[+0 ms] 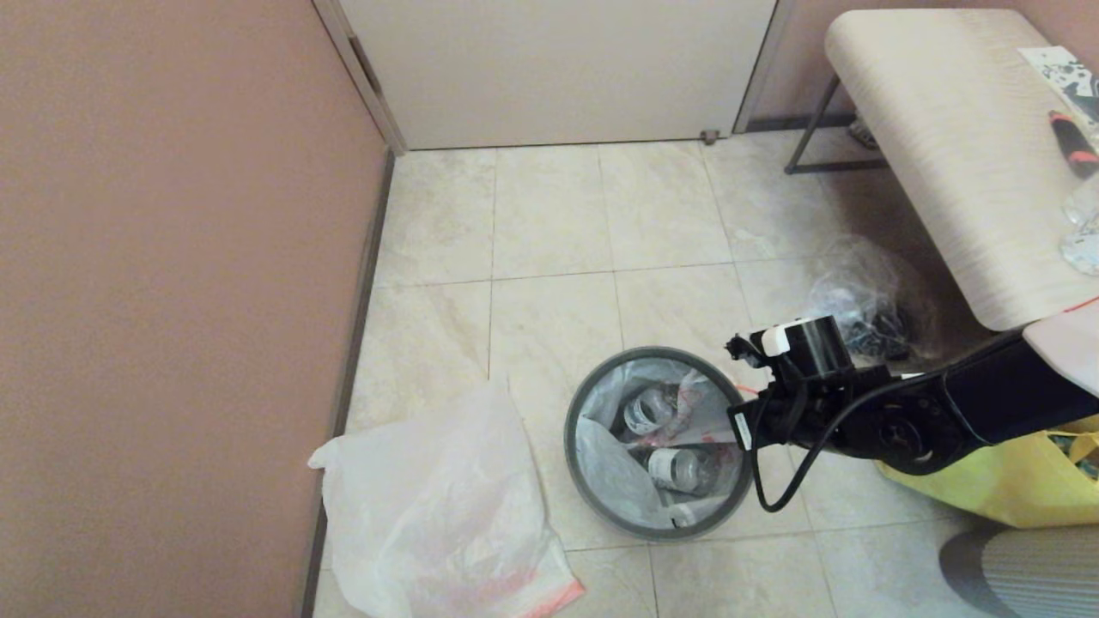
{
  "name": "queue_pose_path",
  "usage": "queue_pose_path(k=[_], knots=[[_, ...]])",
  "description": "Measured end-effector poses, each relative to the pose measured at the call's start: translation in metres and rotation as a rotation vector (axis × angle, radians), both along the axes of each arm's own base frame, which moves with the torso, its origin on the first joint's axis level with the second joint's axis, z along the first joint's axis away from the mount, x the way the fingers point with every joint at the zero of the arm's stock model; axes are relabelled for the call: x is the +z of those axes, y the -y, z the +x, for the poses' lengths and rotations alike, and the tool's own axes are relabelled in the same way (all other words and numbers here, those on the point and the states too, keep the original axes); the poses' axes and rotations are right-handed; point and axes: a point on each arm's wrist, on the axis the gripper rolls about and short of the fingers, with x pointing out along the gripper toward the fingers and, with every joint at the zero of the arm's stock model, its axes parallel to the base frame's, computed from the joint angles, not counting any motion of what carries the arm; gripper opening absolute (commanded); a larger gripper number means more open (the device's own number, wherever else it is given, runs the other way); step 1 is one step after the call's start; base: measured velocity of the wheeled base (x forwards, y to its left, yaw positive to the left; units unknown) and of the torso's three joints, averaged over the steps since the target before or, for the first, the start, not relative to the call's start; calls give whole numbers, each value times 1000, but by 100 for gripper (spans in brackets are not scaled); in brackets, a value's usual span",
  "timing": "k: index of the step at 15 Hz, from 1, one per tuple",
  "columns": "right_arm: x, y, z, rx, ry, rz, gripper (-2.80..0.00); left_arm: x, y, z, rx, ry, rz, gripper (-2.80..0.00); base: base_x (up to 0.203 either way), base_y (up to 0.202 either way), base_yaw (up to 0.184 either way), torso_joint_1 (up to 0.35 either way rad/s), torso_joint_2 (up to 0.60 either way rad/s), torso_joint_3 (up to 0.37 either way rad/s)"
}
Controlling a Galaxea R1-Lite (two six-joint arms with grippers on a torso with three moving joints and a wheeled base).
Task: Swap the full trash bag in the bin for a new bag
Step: Place the trash can ring on the floor
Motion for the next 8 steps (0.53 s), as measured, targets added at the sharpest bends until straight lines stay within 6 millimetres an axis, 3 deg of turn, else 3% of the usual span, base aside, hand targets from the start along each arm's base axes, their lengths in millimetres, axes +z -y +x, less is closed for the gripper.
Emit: queue_pose_path(k=[4,8], knots=[[20,3,-17,7,12,9,-280,0,0,0,0,0,0,-280,0,0,0,0,0,0],[52,12,-60,-10,28,4,-280,0,0,0,0,0,0,-280,0,0,0,0,0,0]])
